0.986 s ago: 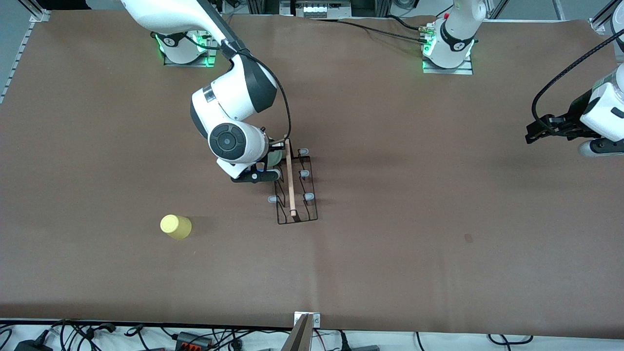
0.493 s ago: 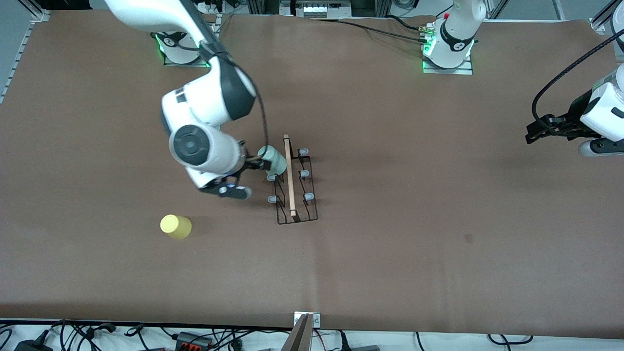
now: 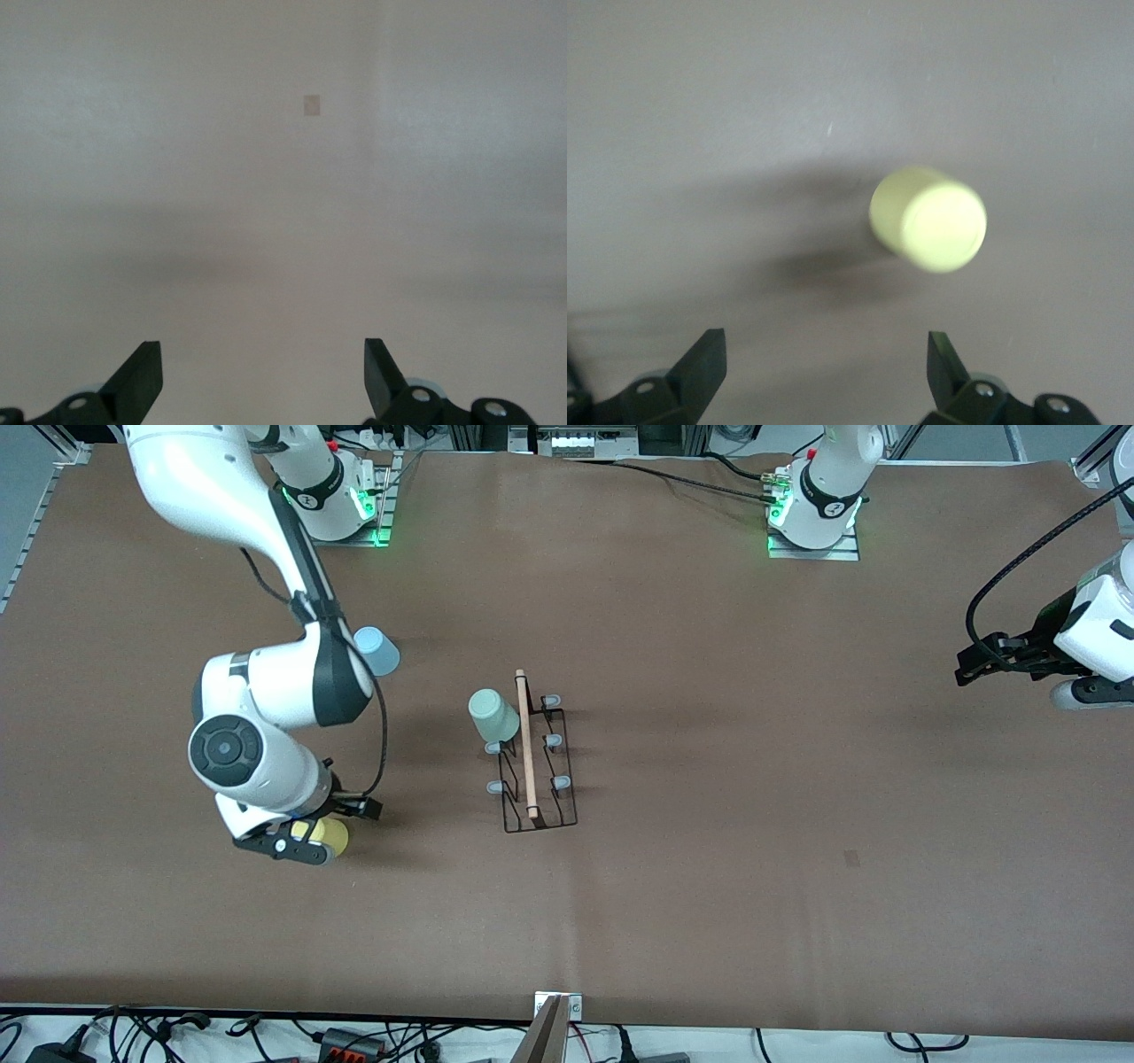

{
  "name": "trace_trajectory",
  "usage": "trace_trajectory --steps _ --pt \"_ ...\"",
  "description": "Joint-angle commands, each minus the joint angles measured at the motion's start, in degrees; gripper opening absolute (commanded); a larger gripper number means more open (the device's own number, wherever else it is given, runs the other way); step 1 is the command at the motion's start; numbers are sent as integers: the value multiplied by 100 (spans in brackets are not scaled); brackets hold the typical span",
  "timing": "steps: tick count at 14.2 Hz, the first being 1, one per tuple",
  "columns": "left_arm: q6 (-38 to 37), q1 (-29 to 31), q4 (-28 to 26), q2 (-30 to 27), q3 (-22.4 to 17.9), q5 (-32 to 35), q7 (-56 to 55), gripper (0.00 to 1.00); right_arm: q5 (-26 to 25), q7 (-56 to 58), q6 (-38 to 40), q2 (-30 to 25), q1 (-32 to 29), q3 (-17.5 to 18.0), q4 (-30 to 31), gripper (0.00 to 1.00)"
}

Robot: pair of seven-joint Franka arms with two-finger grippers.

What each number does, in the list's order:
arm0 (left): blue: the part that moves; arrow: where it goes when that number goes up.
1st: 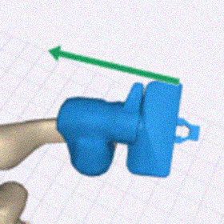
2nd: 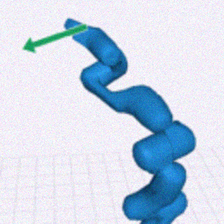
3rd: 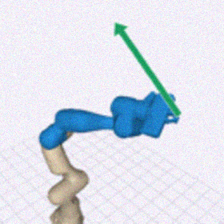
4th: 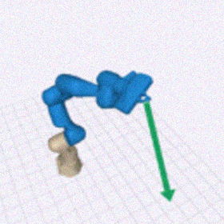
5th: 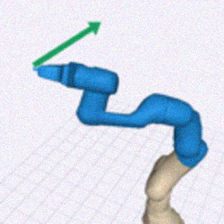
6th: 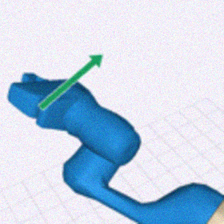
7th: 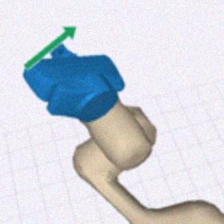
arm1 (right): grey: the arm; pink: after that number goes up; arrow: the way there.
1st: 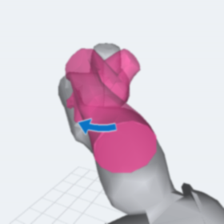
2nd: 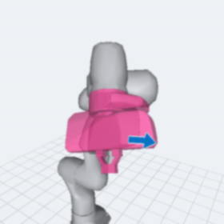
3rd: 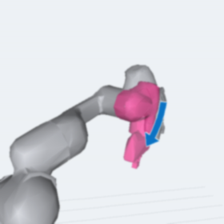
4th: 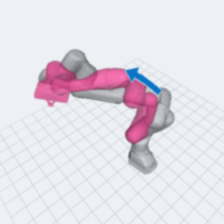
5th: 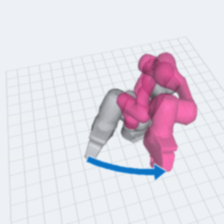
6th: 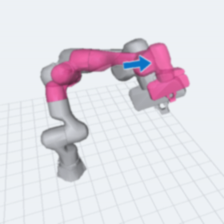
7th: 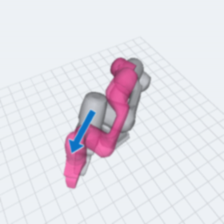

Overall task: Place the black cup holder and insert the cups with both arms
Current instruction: 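Move the right gripper to the yellow cup and grasp it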

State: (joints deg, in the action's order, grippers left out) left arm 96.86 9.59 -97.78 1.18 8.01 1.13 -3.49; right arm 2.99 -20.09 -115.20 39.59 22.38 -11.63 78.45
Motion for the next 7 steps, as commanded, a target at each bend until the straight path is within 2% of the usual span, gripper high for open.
trace_trajectory --steps 1,7 --pt "61 52 -74 -66 33 54 129 100 -70 1031 -309 224 -321 29 -84 100" --pt "61 52 -74 -66 33 54 138 100 -44 1780 -494 594 -532 38 -84 100"
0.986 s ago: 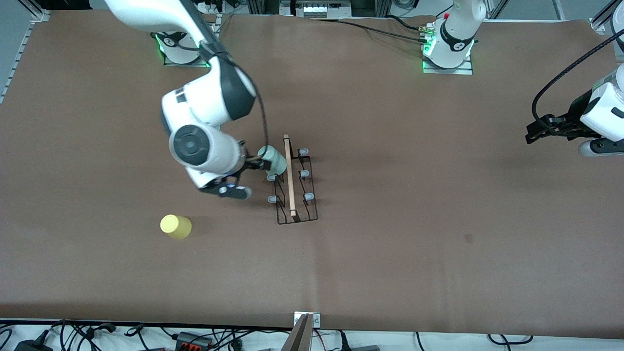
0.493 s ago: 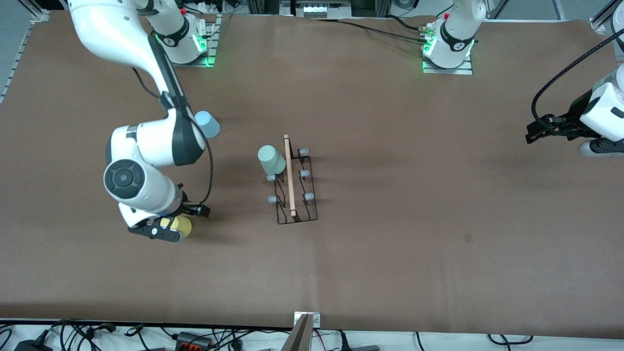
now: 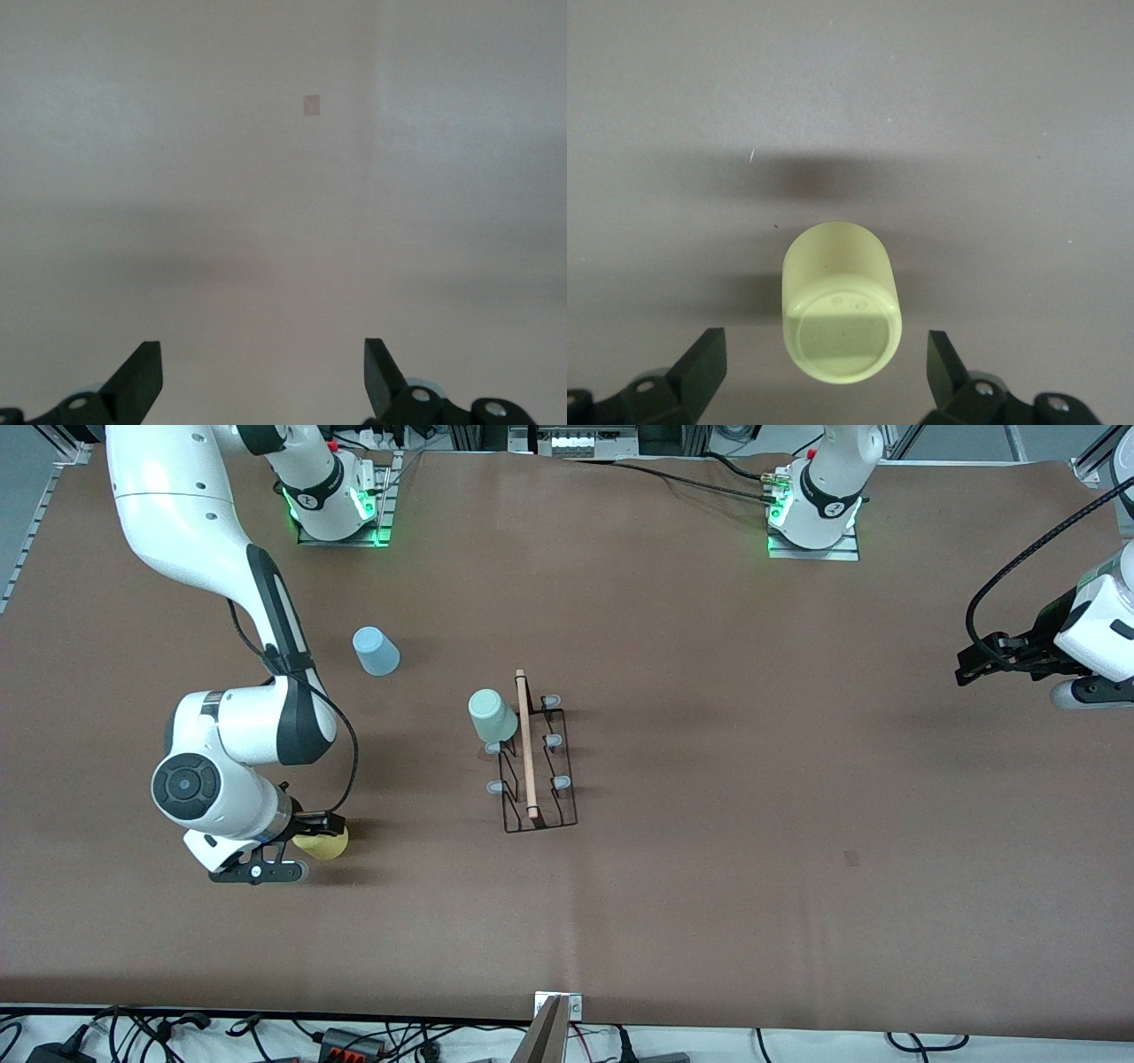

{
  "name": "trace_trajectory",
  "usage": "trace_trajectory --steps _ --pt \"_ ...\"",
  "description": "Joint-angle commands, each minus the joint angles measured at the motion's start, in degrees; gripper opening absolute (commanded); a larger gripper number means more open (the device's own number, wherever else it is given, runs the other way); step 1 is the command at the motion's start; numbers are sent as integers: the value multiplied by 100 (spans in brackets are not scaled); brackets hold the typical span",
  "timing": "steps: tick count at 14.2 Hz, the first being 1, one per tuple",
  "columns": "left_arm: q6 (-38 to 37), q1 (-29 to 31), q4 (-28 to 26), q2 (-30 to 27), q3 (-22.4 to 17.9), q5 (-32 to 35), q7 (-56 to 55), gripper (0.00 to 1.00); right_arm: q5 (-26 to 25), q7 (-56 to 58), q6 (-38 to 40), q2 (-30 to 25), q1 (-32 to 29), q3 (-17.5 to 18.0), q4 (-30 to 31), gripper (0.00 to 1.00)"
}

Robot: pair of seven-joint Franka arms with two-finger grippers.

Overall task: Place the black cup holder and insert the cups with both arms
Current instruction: 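Move the right gripper to the yellow cup and grasp it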

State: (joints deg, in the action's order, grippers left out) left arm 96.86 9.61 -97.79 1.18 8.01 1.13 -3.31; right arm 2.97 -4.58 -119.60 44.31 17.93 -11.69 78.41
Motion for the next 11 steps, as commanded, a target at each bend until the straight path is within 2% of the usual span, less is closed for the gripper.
trace_trajectory --steps 1,7,8,11 --pt "61 50 -74 -66 33 54 120 100 -42 299 -124 157 -114 53 -89 100" --pt "61 85 -74 -39 33 54 120 100 -25 335 -309 280 -141 62 -80 100" --pt "61 85 -74 -39 33 63 120 100 -16 335 -309 289 -141 62 -80 96" --pt "61 85 -74 -39 33 54 120 100 10 335 -309 315 -141 62 -71 74"
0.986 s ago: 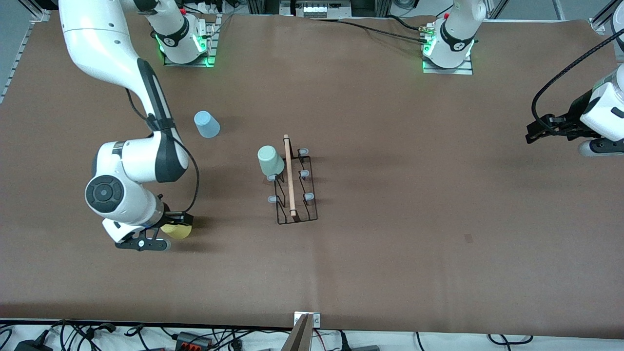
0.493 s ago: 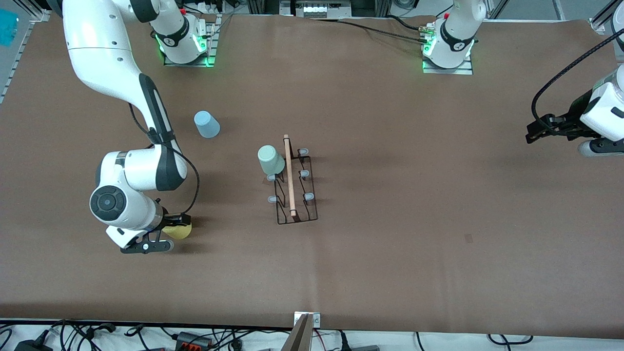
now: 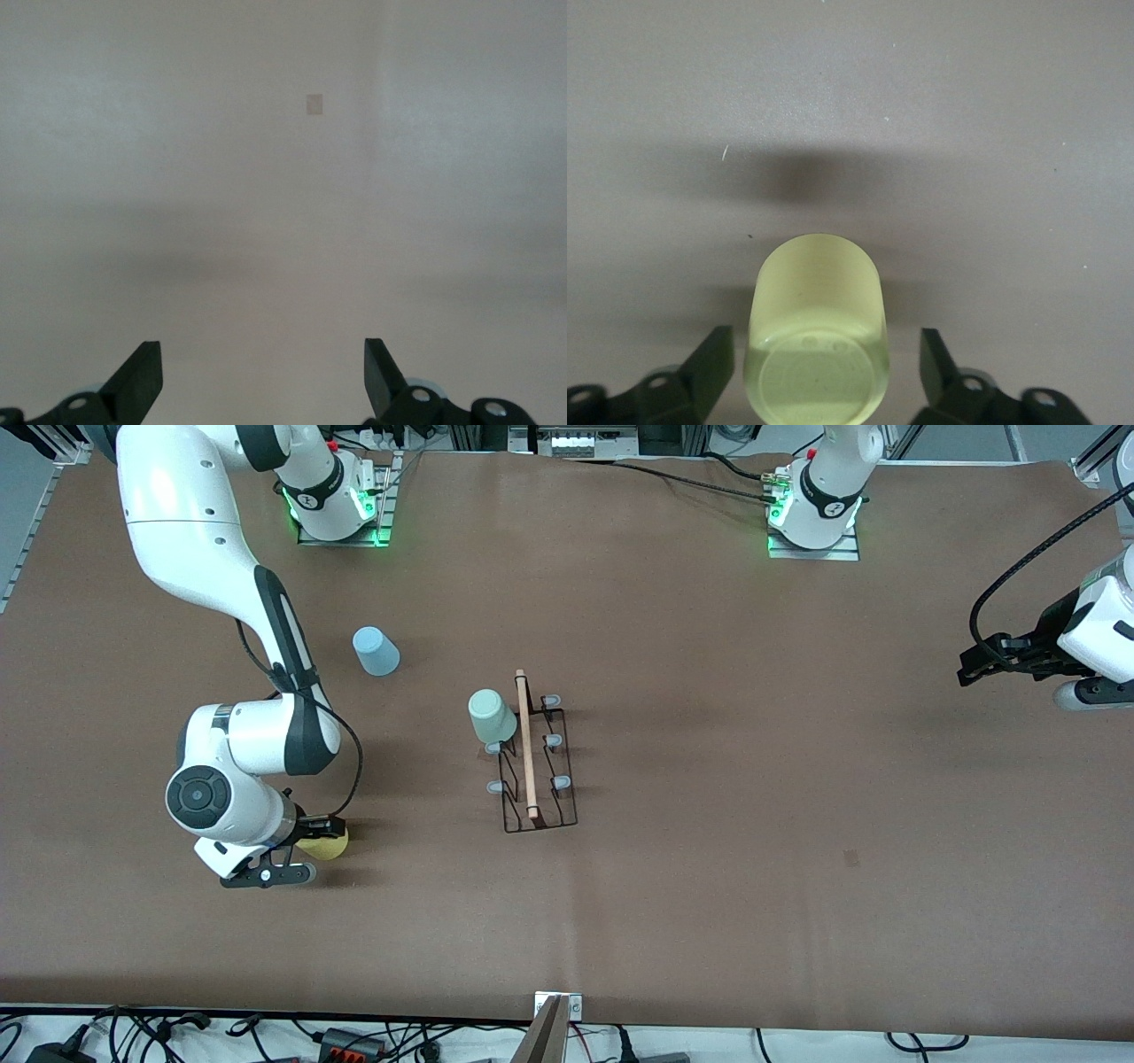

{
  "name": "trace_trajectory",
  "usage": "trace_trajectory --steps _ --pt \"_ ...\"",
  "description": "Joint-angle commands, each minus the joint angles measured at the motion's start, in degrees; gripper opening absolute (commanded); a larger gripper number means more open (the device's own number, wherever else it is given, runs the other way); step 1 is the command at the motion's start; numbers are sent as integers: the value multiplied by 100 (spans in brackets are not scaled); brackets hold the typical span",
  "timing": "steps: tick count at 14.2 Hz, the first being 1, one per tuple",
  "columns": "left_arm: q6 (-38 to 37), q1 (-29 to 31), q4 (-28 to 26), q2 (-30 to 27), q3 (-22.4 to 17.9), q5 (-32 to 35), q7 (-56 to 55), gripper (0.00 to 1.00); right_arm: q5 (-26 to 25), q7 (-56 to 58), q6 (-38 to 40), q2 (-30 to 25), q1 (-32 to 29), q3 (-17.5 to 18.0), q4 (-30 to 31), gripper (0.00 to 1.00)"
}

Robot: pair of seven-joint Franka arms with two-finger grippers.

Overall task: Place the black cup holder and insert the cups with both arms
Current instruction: 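Carry the yellow cup to the rack with the right gripper, then lower the yellow cup onto a rack peg and open the right gripper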

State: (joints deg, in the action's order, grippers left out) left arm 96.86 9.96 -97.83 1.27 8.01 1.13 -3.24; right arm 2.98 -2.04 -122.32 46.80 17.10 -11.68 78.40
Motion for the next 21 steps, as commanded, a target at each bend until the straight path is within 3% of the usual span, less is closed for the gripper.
trace_trajectory --steps 1,3,5,7,9,13,21 --pt "61 50 -70 -39 34 54 113 100 9 90 -29 84 -57 61 -70 61" --pt "70 50 -70 -48 34 54 113 100 1 108 41 40 -40 61 -79 37" --pt "70 50 -70 -39 34 63 113 100 -17 134 164 -100 -5 78 -158 30" --pt "62 59 -70 -39 34 54 113 100 -26 134 723 -276 22 323 -499 29" --pt "70 59 -70 -39 34 54 148 100 -8 82 1209 -434 22 814 -895 29" --pt "70 59 -70 -39 34 54 149 100 -26 -530 1254 -566 66 1659 -1169 29" --pt "70 59 -70 -39 34 54 149 100 -17 -1930 1246 -681 707 1757 -1169 29"
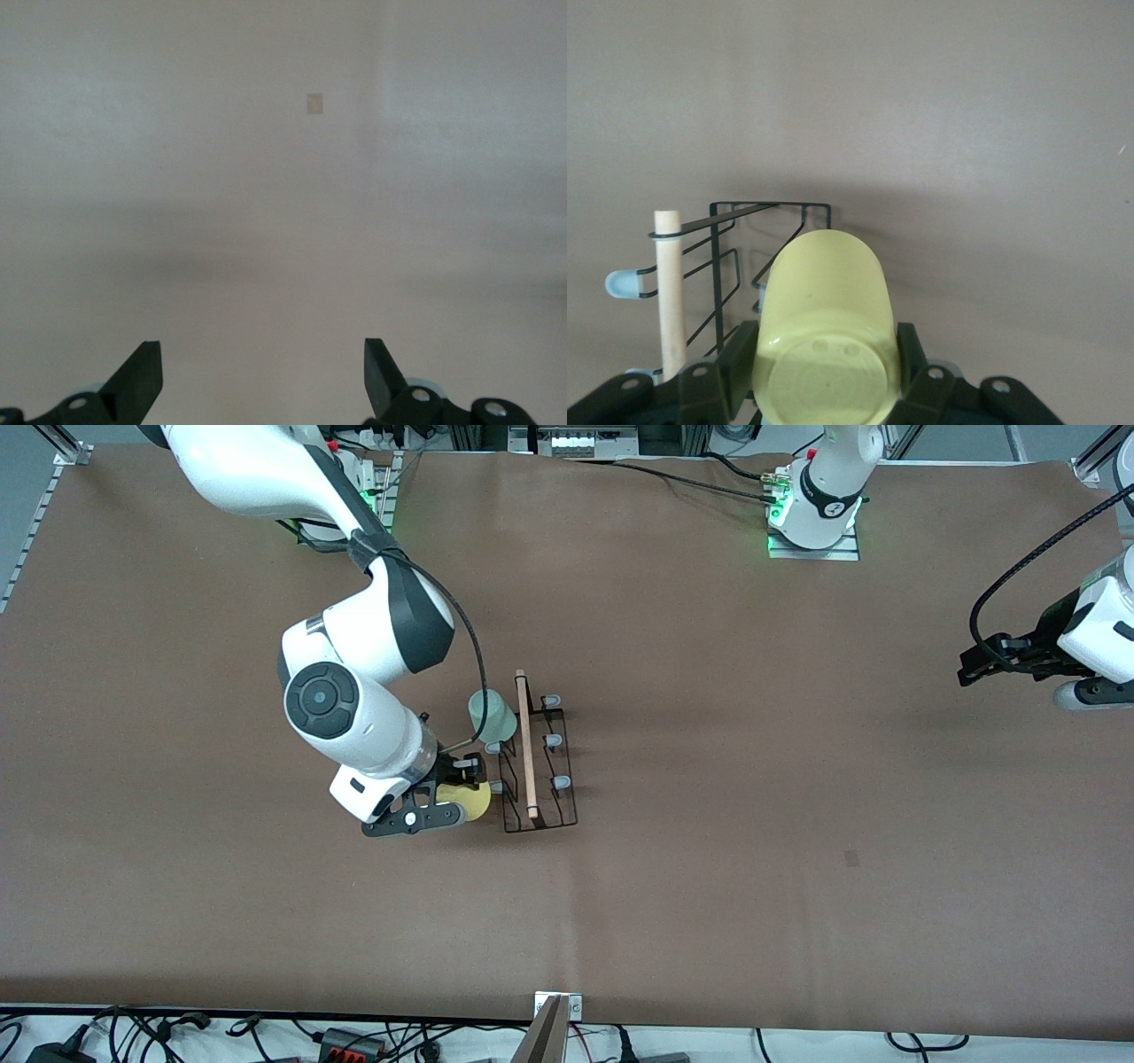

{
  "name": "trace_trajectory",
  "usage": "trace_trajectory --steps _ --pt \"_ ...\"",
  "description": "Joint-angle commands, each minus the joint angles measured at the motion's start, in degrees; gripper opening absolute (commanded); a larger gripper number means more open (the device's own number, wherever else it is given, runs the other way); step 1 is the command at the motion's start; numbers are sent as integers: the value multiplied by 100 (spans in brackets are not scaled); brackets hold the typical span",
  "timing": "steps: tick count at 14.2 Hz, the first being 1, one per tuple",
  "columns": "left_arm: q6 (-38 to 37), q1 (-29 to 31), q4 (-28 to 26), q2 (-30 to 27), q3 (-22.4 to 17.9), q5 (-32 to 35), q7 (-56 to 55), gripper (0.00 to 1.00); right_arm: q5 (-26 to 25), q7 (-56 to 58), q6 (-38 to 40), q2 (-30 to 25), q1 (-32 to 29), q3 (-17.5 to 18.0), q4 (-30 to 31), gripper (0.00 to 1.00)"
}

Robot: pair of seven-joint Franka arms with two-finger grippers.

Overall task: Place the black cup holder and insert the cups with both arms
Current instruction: 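Lower the yellow cup onto a rack peg and open the right gripper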

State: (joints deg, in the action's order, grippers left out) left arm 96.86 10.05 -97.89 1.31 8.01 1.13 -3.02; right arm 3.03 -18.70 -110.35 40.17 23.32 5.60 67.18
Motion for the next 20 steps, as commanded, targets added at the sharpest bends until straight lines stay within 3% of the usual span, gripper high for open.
trace_trajectory --steps 1,13,14,15,16,20 --pt "70 50 -64 -43 33 54 127 100 -31 -492 13 8 120 29 -47 29" --pt "70 50 -64 -43 25 54 153 100 -75 -670 -400 377 331 12 -38 31" --pt "70 50 -64 -43 25 54 153 100 -75 -670 -478 395 331 12 -12 39" --pt "70 50 -64 -43 33 54 153 100 -83 -688 -531 430 340 12 6 86" --pt "70 50 -64 -43 25 54 153 100 -84 -775 -532 448 348 12 -3 100" --pt "70 59 -64 -43 25 54 162 100 -92 -855 -392 256 270 -59 -56 100"
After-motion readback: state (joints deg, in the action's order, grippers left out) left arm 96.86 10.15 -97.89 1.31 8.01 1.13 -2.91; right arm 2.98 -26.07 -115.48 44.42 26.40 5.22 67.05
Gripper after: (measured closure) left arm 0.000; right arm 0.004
